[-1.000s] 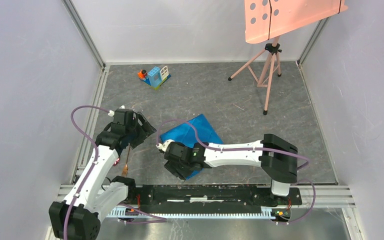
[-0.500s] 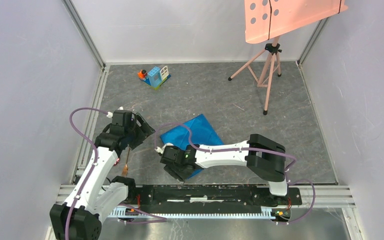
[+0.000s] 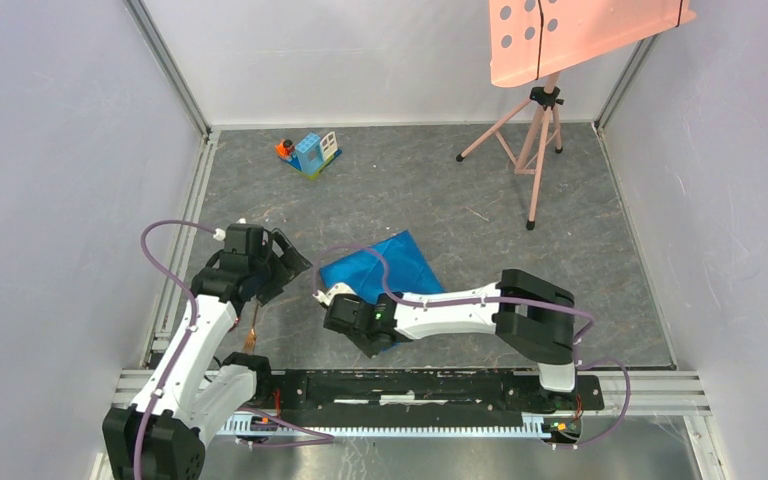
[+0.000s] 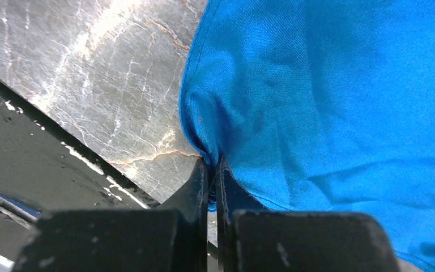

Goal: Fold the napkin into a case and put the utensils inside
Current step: Pick up the lower triangle-folded napkin from the center of the board.

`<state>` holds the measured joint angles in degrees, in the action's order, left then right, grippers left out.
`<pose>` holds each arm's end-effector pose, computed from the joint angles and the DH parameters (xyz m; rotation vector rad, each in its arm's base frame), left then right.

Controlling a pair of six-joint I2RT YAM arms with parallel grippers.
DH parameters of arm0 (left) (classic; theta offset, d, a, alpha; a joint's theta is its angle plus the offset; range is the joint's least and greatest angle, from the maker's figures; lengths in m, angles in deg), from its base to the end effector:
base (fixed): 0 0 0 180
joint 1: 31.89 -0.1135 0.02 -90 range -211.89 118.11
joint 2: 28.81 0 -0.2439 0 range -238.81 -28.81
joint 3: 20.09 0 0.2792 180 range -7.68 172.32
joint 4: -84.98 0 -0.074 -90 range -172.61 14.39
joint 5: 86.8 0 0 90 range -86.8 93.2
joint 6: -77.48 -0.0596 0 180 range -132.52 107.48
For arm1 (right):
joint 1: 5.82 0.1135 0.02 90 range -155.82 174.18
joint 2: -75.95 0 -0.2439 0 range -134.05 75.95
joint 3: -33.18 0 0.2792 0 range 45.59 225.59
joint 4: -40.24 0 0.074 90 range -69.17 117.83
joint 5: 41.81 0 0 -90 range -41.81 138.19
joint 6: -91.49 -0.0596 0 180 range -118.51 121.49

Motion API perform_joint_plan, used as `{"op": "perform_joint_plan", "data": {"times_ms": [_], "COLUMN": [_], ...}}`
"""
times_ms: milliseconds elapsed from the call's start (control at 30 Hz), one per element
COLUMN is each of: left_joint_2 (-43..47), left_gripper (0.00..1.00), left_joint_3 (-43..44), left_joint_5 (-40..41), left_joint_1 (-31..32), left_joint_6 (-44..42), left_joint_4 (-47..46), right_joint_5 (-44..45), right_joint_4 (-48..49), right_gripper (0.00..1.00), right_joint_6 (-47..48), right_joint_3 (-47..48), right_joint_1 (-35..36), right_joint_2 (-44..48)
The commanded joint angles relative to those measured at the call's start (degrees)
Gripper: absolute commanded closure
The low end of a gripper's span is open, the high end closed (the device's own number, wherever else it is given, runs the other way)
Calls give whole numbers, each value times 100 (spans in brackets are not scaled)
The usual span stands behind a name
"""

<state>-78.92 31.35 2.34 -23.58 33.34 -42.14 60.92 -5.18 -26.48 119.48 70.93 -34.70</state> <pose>0.2233 -0.0335 0.2025 -0.8045 2.3871 -0.4168 0.1059 0.3922 0.1026 -1.0839 2.5228 0.2008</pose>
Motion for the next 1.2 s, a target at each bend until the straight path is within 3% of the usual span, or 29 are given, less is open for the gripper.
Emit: {"op": "perform_joint_plan", "data": {"times_ms": [0, 233, 333, 633, 833, 1167], "left_joint_2": [-37, -366, -556, -1457, -2053, -2521], "left_gripper": [3, 0, 3, 11, 19, 54], "left_joint_3": [-239, -1046, -1410, -1641, -1387, -1013], "left_joint_5": [-478, -2135, -2461, -2055, -1729, -1184], "left_joint_1": [-41, -2, 118, 561, 592, 584], "left_joint_6": [-117, 668, 1179, 1905, 1763, 1198], "left_joint_4": [-251, -1849, -2743, -3765, -3899, -3685], "right_joint_5": [7, -1555, -2002, -2500, -2565, -2684], "right_joint_4": [827, 3031, 3262, 3955, 4098, 4319], "right_gripper": [100, 100, 100, 100, 100, 100], "right_joint_6": [87, -79, -197, -458, -467, -439], "right_joint_3": [-581, -2155, -2453, -3153, -3356, -3697], "right_joint_1": [-110, -719, -974, -1439, -1513, -1594], "right_joint_2": [437, 1888, 2163, 2891, 3057, 3201]}}
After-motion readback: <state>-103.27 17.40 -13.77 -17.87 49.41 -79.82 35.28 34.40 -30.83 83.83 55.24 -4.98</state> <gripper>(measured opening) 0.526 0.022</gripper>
